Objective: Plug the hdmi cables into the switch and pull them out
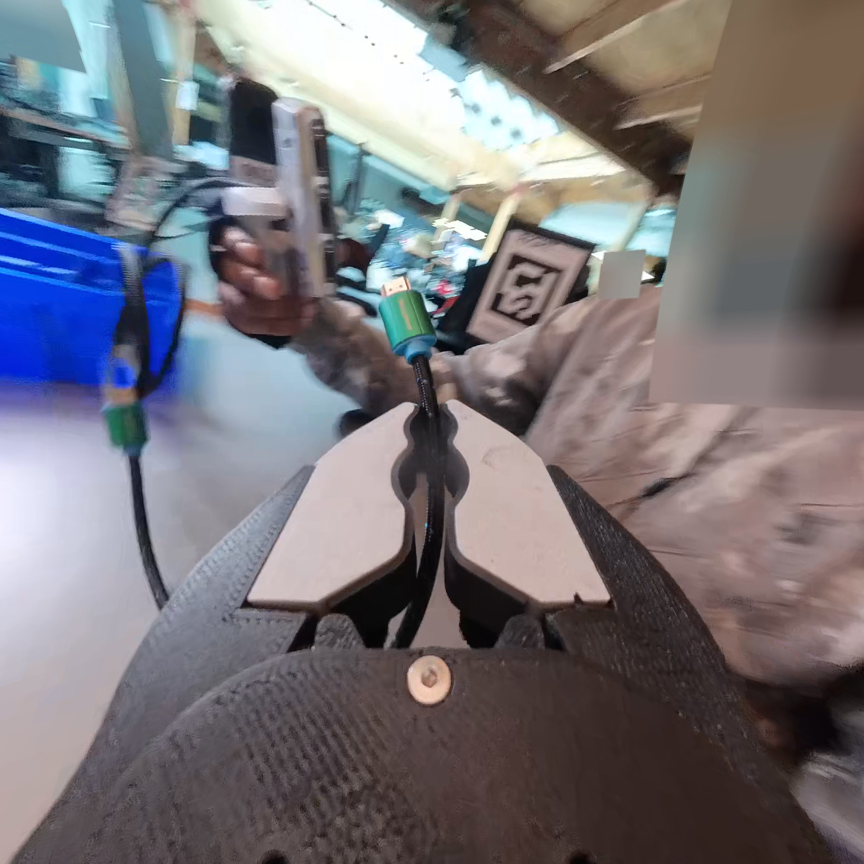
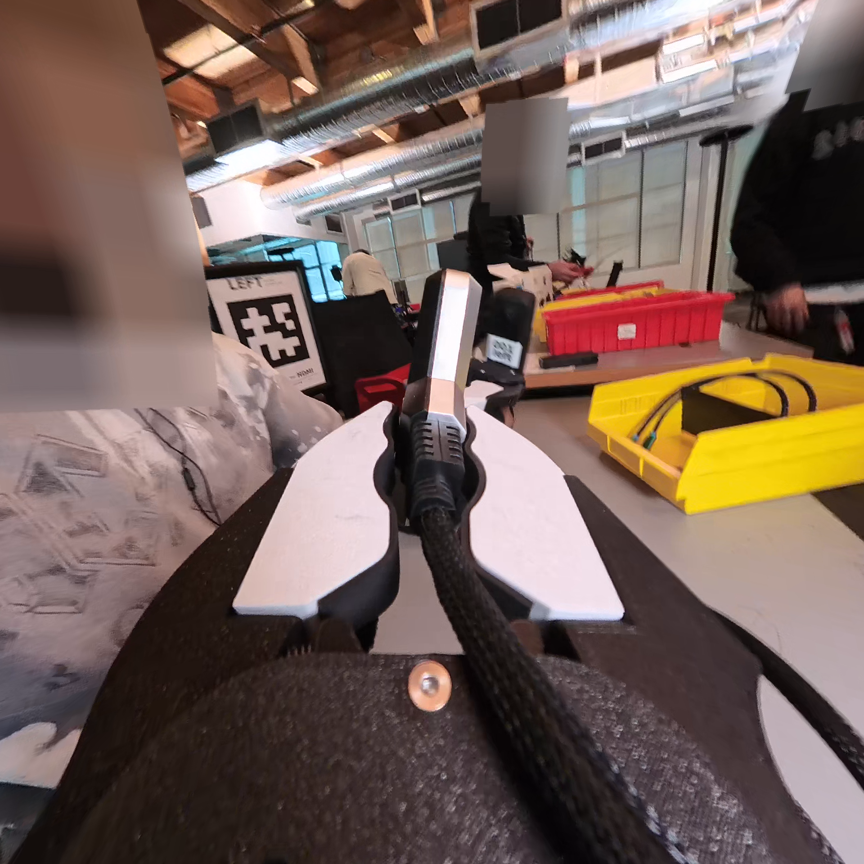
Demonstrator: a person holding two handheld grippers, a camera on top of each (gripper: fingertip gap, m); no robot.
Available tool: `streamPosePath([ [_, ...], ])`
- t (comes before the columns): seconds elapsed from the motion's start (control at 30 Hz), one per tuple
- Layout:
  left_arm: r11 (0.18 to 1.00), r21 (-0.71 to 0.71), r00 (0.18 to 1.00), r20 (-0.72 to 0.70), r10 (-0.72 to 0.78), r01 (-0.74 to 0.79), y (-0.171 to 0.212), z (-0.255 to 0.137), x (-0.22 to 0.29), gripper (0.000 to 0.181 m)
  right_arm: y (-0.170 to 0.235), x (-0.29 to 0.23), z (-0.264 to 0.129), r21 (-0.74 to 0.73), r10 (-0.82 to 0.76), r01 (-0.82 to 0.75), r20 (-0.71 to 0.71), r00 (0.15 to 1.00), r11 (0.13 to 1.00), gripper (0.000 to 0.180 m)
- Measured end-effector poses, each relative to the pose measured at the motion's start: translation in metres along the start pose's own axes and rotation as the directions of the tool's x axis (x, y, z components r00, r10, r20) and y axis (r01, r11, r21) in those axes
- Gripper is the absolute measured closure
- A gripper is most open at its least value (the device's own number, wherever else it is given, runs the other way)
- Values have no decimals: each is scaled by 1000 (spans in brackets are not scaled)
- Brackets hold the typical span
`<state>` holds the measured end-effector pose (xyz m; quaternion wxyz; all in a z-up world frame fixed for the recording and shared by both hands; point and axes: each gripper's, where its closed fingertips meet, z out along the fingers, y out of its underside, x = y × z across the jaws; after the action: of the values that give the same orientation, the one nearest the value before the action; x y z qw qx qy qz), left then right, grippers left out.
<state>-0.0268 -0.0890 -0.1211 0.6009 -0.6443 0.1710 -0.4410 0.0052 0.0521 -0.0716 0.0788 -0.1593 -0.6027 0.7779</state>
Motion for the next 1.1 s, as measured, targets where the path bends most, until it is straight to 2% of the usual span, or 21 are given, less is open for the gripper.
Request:
streamPosePath([
  [0.03,1000,8,998,-57,-23,23,-2,-1,9,173,-6,-3,-2,12,-11,11,4,1000,1000,157],
  [0.1,998,11,996,-66,-64,65,-1,-4,7,172,-14,-5,-7,25,-30,30,-14,999,999,157],
  [0.2,970,-22,966,-94,-242,241,13,-11,-10,174,-16,-2,-12,25,-43,44,-52,998,999,157],
  [0.3,930,-23,925,112,-362,367,35,-29,-60,174,-13,7,-15,23,-33,36,-91,995,999,156],
  [0.37,913,-31,886,259,-386,407,52,-43,-88,174,-8,14,-15,-1,-40,40,-130,991,999,156],
  [0.43,899,-134,834,449,-320,417,80,-59,-112,172,-4,20,-15,-7,-35,34,-151,988,999,156],
  [0.5,863,-238,747,631,-212,446,109,-79,-137,172,-3,24,-16,0,-22,22,-164,986,1000,156],
  [0.6,881,-233,766,612,-196,411,106,-71,-140,172,0,28,-18,-7,-20,19,-184,983,1000,156],
  [0.7,900,-288,811,575,-110,327,97,-64,-132,172,0,29,-19,-15,-27,25,-193,981,1000,156],
  [0.77,887,-330,858,498,-127,323,99,-57,-114,172,1,30,-18,-18,-23,20,-197,980,1000,156],
  [0.83,848,-420,922,339,-185,325,112,-49,-84,172,6,32,-17,-37,-20,13,-201,979,999,156],
  [0.87,835,-458,936,306,-173,304,120,-47,-78,172,10,32,-15,-51,-18,8,-201,979,999,156],
  [1.1,778,-554,916,395,-69,297,145,-40,-97,173,29,37,-4,-124,-12,-14,-201,979,992,156],
])
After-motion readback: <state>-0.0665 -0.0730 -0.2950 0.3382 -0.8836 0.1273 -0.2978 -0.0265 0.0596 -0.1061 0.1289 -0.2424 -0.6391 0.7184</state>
